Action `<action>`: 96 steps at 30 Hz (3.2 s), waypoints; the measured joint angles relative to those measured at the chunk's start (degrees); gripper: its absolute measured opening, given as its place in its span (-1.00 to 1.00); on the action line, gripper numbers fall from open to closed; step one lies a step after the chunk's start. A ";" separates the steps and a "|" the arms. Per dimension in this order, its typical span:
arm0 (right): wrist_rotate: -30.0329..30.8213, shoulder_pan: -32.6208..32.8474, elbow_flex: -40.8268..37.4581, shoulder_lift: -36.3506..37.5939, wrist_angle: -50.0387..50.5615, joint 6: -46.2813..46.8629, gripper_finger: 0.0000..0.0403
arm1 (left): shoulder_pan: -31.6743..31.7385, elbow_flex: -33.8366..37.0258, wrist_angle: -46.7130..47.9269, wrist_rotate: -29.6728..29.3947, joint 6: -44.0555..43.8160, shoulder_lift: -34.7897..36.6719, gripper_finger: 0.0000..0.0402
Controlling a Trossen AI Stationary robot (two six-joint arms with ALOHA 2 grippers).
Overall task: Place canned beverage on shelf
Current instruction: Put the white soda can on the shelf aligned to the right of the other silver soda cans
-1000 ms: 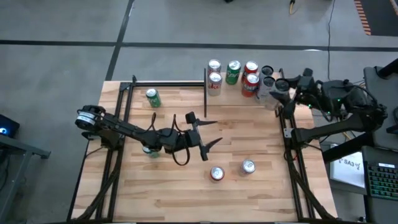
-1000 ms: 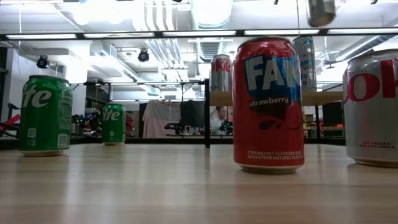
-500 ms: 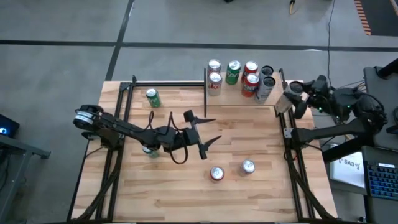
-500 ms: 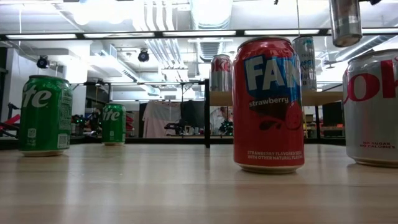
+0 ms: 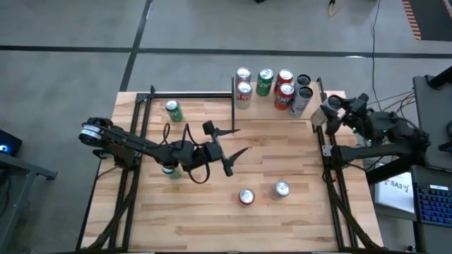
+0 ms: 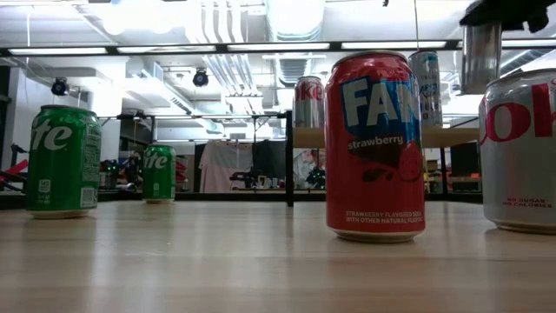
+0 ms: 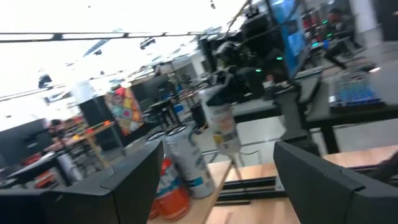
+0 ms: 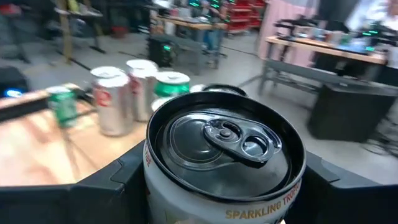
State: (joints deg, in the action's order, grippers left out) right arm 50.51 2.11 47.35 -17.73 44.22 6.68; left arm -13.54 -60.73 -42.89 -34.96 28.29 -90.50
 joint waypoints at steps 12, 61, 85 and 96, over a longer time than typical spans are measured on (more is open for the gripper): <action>11.66 -0.04 -2.27 -3.82 -0.08 5.86 0.18 | 0.21 0.00 0.19 -3.32 3.92 1.29 0.45; 7.45 -20.28 -2.59 -16.90 0.01 19.29 0.18 | 2.87 11.76 -1.65 -0.33 -1.52 16.48 0.45; 12.16 -20.70 -2.59 -17.68 -0.22 26.74 0.28 | 2.89 11.74 -2.08 -2.12 0.00 16.50 0.45; 14.04 -20.63 -2.57 -18.41 -0.48 26.52 0.51 | 2.90 11.72 -2.10 -2.14 0.37 16.50 0.45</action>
State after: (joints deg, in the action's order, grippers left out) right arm 64.55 -18.52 44.77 -36.14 43.74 33.20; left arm -10.65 -49.01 -44.99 -37.10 28.67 -74.00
